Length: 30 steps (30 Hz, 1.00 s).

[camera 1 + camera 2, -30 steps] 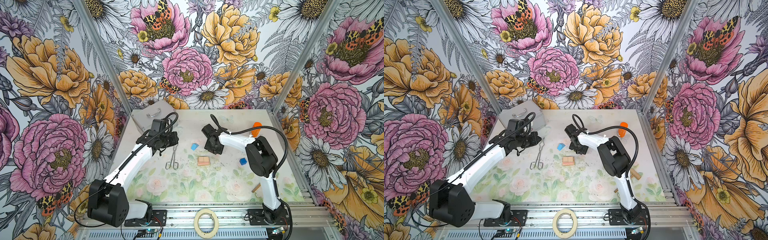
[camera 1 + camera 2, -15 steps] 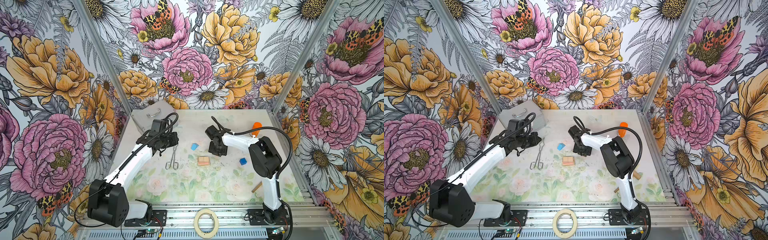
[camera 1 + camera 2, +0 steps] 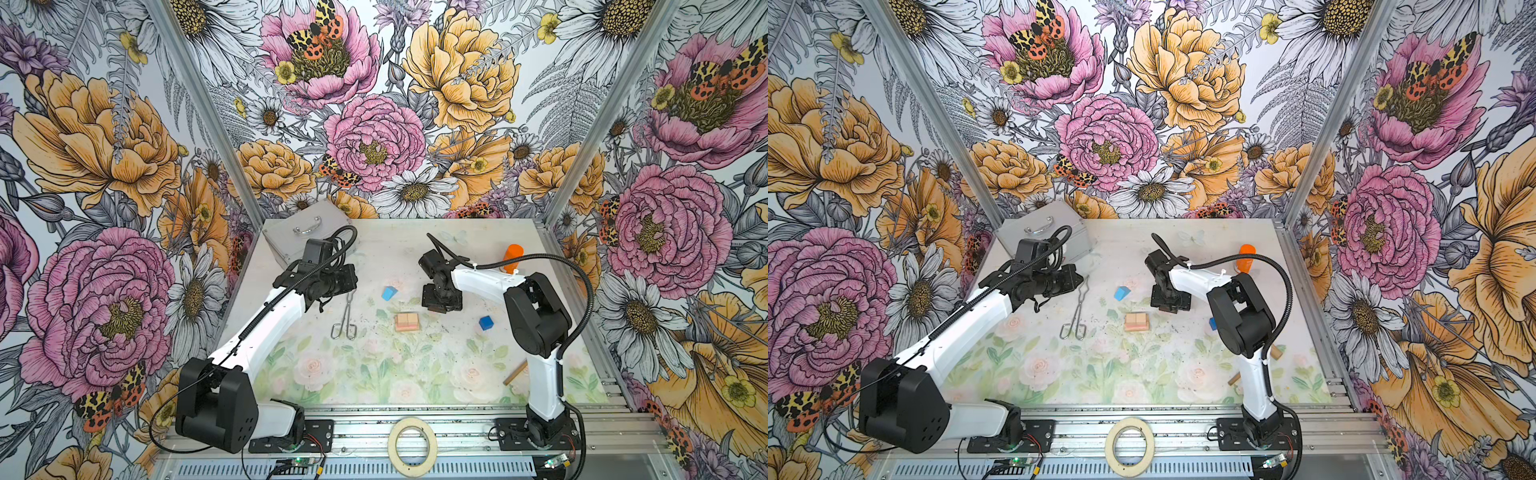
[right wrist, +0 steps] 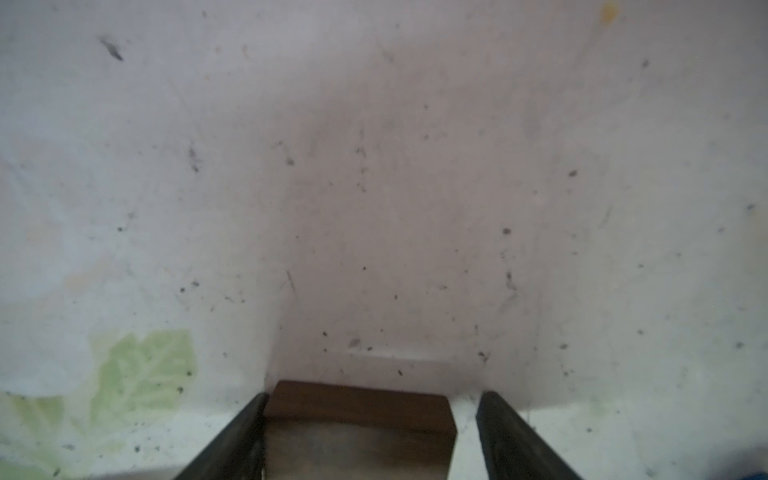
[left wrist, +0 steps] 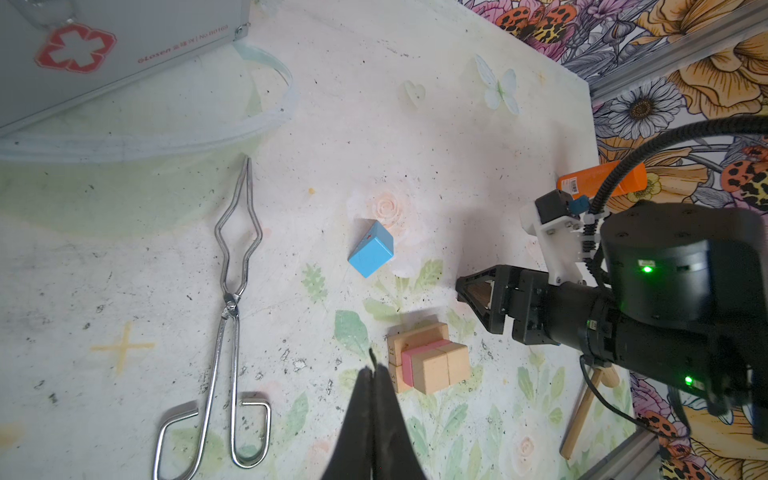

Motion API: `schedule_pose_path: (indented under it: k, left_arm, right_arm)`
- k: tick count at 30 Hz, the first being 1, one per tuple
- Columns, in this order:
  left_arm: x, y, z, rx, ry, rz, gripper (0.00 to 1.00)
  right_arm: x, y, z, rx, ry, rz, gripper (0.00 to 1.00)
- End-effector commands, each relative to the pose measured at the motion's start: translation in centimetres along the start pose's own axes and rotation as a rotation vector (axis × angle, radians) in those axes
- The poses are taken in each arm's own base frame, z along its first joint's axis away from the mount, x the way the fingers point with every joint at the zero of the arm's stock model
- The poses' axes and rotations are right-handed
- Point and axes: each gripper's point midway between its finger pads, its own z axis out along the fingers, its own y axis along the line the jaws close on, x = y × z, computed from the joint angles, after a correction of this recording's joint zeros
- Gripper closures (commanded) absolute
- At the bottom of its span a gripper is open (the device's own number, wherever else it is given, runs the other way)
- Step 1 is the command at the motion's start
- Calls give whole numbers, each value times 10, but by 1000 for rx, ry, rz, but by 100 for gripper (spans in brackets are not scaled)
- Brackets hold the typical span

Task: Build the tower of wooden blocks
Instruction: 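Close the right gripper on the dark brown block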

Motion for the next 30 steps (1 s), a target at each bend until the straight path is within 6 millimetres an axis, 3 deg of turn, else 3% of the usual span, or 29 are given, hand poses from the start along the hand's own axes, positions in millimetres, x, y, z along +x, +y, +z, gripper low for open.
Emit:
schedule_pose_path:
  k: [1,6,30]
  left_arm:
    - [3,1,5,-1,9,29,100]
    - [3,1,5,-1,8,28,100]
    - [3,1,6,-1,9,28,100]
  right_arm:
    - [19,-7,-1,13,55,55,21]
    - [20,0,-6,0,39,98,21]
    - [7,0,-8,2,14,67,29]
